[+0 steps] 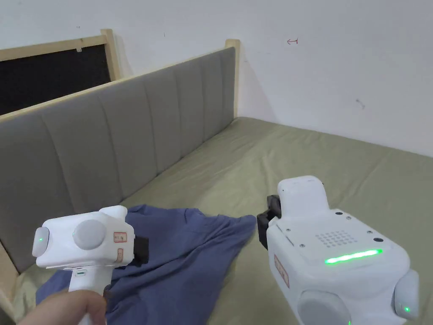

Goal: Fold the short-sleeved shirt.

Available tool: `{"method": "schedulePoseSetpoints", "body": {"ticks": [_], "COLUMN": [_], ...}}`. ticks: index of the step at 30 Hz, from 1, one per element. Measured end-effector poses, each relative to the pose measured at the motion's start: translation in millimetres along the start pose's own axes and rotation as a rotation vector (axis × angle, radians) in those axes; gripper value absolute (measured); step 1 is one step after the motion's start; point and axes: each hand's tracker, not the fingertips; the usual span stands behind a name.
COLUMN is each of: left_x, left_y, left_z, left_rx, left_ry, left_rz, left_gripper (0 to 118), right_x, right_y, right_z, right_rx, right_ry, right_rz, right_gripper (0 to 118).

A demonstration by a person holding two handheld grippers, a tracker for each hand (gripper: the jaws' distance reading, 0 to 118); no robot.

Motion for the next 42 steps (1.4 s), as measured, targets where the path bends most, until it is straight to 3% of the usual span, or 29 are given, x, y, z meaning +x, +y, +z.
{"method": "schedulePoseSetpoints", "body": {"ticks": [1, 2, 9, 12, 14, 18, 20, 21, 22, 23, 24, 26, 29, 36, 42], "left_x": [-4, -6, 5, 10, 19, 16, -13, -15, -17, -1, 3, 11, 41, 169, 279], "left_y": [7, 10, 11, -12, -18, -16, -1, 1, 4, 2, 3, 6, 13, 7, -10], "left_z": [-14, -27, -101, -146, -139, -99, -137, -129, -119, -91, -76, -47, -4, 98, 157], "left_rx": [-0.034, -0.049, -0.14, -0.251, -0.147, -0.153, -0.139, -0.104, -0.046, -0.002, 0.019, 0.073, 0.157, 0.361, 0.432], "left_ry": [0.014, 0.043, 0.108, 0.169, 0.17, 0.156, 0.088, 0.089, 0.097, 0.13, 0.14, 0.071, 0.06, -0.237, -0.519], "left_rz": [0.008, 0.004, -0.178, -0.332, -0.349, -0.335, -0.34, -0.36, -0.38, -0.394, -0.404, -0.406, -0.527, -0.699, -0.785], "left_gripper": [88, 108, 106, 118, 118, 118, 110, 91, 59, 13, 4, 4, 4, 4, 4], "right_x": [2, 4, 28, 36, 38, 42, 44, 46, 48, 49, 51, 56, 67, 113, 161], "right_y": [-4, -8, -34, -43, -48, -57, -59, -59, -60, -60, -60, -58, -55, -44, -42], "right_z": [-3, -7, -35, -43, -47, -52, -53, -52, -50, -47, -44, -34, -10, 76, 163], "right_rx": [-0.016, -0.032, -0.13, -0.156, -0.177, -0.199, -0.207, -0.213, -0.215, -0.215, -0.215, -0.207, -0.177, -0.082, -0.012], "right_ry": [0.004, 0.006, -0.01, -0.029, -0.027, -0.028, -0.029, -0.026, -0.026, -0.026, -0.027, -0.033, -0.066, -0.197, -0.349], "right_rz": [-0.001, -0.003, -0.038, -0.06, -0.072, -0.058, -0.059, -0.064, -0.071, -0.076, -0.079, -0.08, -0.08, -0.144, -0.169], "right_gripper": [2, 2, 2, 2, 2, 2, 2, 2, 2, 2, 2, 2, 2, 2, 2]}}
